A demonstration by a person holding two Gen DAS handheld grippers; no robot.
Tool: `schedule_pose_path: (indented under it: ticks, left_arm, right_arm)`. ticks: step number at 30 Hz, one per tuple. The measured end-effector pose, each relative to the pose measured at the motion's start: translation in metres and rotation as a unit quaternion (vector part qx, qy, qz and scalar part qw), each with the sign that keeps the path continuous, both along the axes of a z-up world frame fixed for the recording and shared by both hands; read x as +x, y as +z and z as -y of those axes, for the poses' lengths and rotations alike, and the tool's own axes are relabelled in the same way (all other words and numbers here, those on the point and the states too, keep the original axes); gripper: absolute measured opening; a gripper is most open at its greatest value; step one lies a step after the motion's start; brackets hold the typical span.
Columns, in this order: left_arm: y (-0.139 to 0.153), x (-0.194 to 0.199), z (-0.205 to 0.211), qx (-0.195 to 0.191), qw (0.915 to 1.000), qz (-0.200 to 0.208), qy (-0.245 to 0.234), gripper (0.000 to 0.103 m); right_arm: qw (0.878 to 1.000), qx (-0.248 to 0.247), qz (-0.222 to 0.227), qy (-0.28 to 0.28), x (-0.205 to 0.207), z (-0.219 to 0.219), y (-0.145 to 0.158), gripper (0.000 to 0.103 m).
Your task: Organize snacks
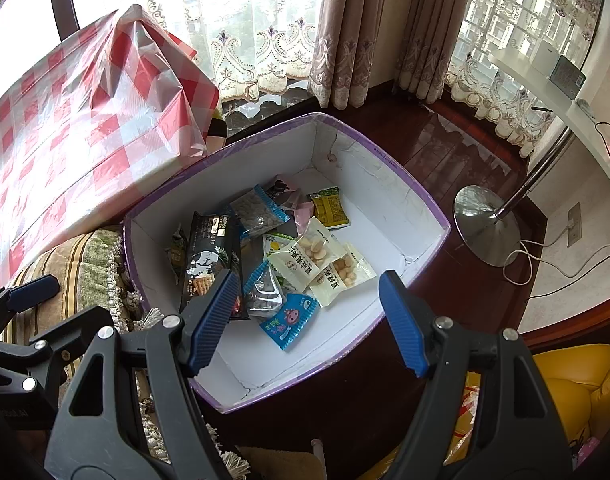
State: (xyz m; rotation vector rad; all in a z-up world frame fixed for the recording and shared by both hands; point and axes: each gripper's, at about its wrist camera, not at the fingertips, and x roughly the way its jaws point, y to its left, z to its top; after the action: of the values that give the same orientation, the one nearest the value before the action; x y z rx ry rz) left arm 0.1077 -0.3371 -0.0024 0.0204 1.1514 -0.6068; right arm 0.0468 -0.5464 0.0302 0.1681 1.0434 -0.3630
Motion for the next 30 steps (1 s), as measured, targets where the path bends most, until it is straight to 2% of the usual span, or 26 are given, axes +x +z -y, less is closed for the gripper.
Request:
schedule_pose_path:
  ticks: [26, 30]
  left_arm:
    - [-0.0001, 0.0002, 0.0000, 0.000, 1.0000, 0.000, 0.000, 0.103]
    - [0.0016, -0.0054, 0.0054, -0.001, 0.9997, 0.008, -0.024, 0.103]
  right_arm:
    - [1.000, 0.001, -0.001, 0.001, 0.0011, -0.0005, -0.0006, 0.076]
    - [1.000, 0.003, 0.000, 0.001, 0.0007, 0.0006, -0.0010, 0.076]
